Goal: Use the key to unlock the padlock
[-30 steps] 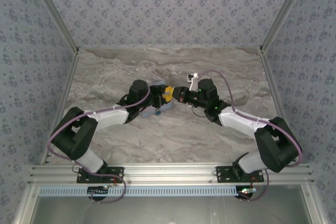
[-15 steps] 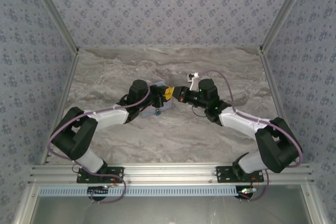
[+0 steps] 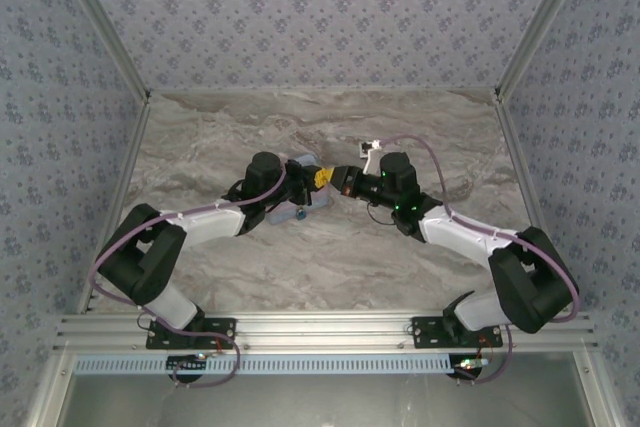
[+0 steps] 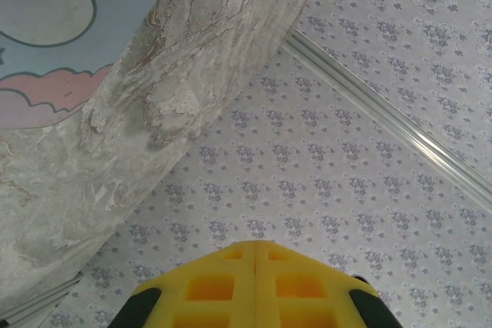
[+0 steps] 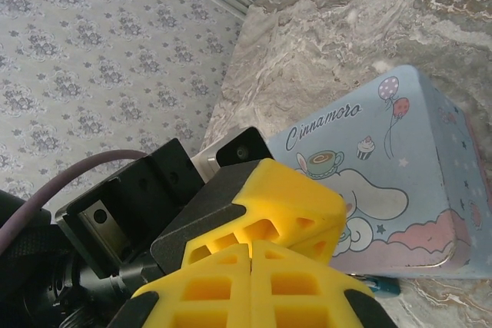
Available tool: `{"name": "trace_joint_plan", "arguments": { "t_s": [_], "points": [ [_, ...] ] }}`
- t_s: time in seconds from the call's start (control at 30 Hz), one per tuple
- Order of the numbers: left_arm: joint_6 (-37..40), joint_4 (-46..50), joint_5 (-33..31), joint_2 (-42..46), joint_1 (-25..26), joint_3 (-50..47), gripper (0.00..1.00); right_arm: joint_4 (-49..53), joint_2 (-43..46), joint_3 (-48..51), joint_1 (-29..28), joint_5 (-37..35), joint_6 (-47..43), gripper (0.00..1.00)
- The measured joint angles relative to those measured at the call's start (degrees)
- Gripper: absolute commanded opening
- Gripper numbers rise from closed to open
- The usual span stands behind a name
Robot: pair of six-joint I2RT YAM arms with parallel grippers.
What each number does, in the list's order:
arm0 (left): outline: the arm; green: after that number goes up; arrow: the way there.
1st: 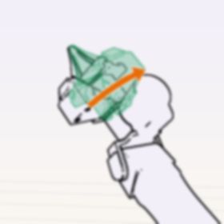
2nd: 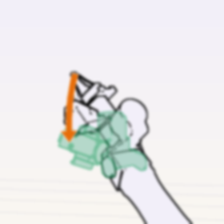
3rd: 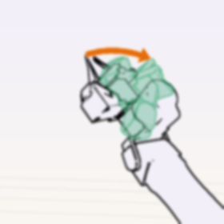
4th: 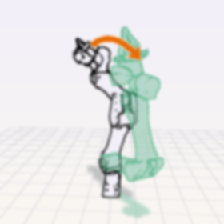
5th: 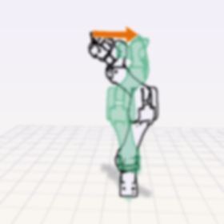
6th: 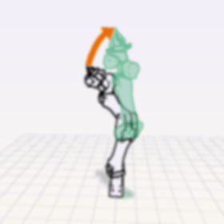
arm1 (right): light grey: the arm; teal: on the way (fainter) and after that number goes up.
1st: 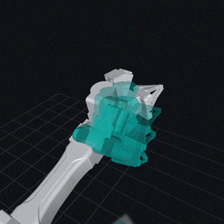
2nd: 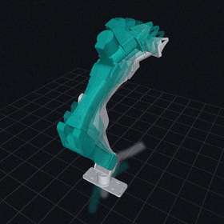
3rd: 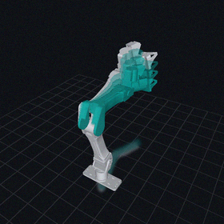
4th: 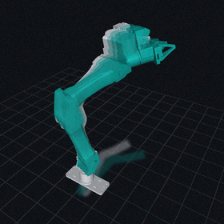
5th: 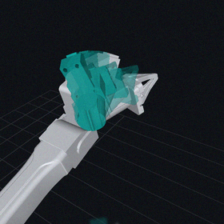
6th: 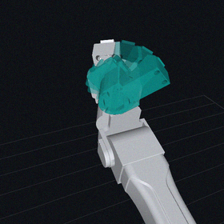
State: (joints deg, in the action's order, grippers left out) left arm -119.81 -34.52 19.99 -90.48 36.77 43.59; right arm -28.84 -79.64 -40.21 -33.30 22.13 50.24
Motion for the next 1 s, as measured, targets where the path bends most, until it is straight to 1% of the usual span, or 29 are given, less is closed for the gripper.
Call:
{"name": "trace_joint_plan", "arguments": {
  "t_s": [0.13, 0.27, 0.3, 0.37, 0.5, 0.6, 0.67, 0.77, 0.83, 0.9, 1.0],
  "points": [
    [-0.07, -0.04, 0.00, 0.00, 0.00, 0.02, 0.00, 0.15, 0.35, 0.22, 0.35, 0.24, 0.17, 0.01],
    [2.08, 0.04, 0.00, 0.00, -0.13, 0.11, 0.00, 0.37, 0.83, 0.55, 1.40, 1.51, 0.09, 0.19],
    [3.74, 0.50, -0.02, 0.04, -0.20, 0.33, 0.00, 0.42, 1.20, 0.79, 1.86, 1.77, -0.11, 0.24],
    [7.58, 2.47, -0.68, 0.50, -0.57, 0.85, 0.00, 0.50, 2.05, 1.07, 3.13, 2.58, -0.35, 0.30],
    [18.93, 10.12, -4.26, 4.66, -1.29, 2.86, 0.00, 0.57, 4.76, 1.07, 5.49, 4.63, -1.68, 0.42],
    [30.12, 17.25, -8.17, 9.99, -1.42, 6.01, 0.00, 0.33, 6.62, 1.07, 6.47, 6.71, -2.91, 0.49],
    [37.92, 20.39, -10.60, 13.73, -1.40, 8.13, 0.00, -0.46, 7.17, 1.07, 6.95, 8.41, -3.37, 0.54],
    [49.40, 21.55, -13.46, 19.41, -1.40, 9.38, 0.00, -3.74, 7.19, 1.22, 7.21, 11.04, -3.21, 0.59],
    [55.60, 21.49, -14.29, 22.05, -1.27, 9.42, 0.00, -6.88, 6.95, 1.29, 7.23, 12.83, -2.86, 0.60],
    [61.72, 21.14, -14.23, 23.74, -0.94, 9.42, 0.00, -10.47, 6.47, 1.29, 6.95, 14.47, -2.38, 0.61],
    [68.41, 20.13, -12.92, 24.39, -0.52, 9.42, 0.00, -14.36, 5.92, 1.09, 5.90, 16.22, -1.81, 0.63]
  ]
}}
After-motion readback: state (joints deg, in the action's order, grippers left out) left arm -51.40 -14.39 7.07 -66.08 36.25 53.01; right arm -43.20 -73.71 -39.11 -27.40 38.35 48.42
